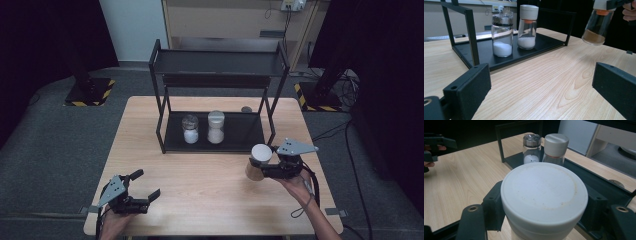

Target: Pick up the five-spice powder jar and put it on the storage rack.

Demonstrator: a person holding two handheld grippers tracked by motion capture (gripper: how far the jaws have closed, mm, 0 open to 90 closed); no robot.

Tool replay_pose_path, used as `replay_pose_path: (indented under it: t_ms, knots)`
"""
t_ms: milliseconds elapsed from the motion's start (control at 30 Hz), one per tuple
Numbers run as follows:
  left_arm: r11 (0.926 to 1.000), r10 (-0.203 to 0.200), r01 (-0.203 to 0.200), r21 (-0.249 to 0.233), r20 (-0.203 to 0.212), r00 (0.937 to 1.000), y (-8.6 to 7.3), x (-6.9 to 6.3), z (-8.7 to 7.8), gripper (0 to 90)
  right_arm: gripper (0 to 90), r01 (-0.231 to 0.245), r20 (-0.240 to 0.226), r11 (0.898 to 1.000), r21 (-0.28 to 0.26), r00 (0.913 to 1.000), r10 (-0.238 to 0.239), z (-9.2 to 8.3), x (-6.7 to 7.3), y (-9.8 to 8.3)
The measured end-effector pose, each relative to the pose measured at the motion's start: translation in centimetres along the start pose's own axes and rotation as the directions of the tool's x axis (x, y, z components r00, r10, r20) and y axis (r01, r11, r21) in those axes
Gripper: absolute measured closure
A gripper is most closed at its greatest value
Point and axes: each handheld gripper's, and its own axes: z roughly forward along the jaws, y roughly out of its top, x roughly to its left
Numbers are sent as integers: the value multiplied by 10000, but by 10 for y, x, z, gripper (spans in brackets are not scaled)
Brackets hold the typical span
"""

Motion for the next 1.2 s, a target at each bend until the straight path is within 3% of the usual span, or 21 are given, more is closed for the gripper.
replay_pose_path:
  t_ms: [500, 1200]
  knots:
    - [10000, -59, 59, 9, 57, 10000, 0, 1, 0, 7, 340, -76, -47, 10000, 42, 10000, 76, 23, -7, 27]
    - [9999, -143, 143, 39, 146, 9998, -1, 2, 0, 7, 340, -451, 1012, 9990, 12, 9939, 448, 51, -21, 62]
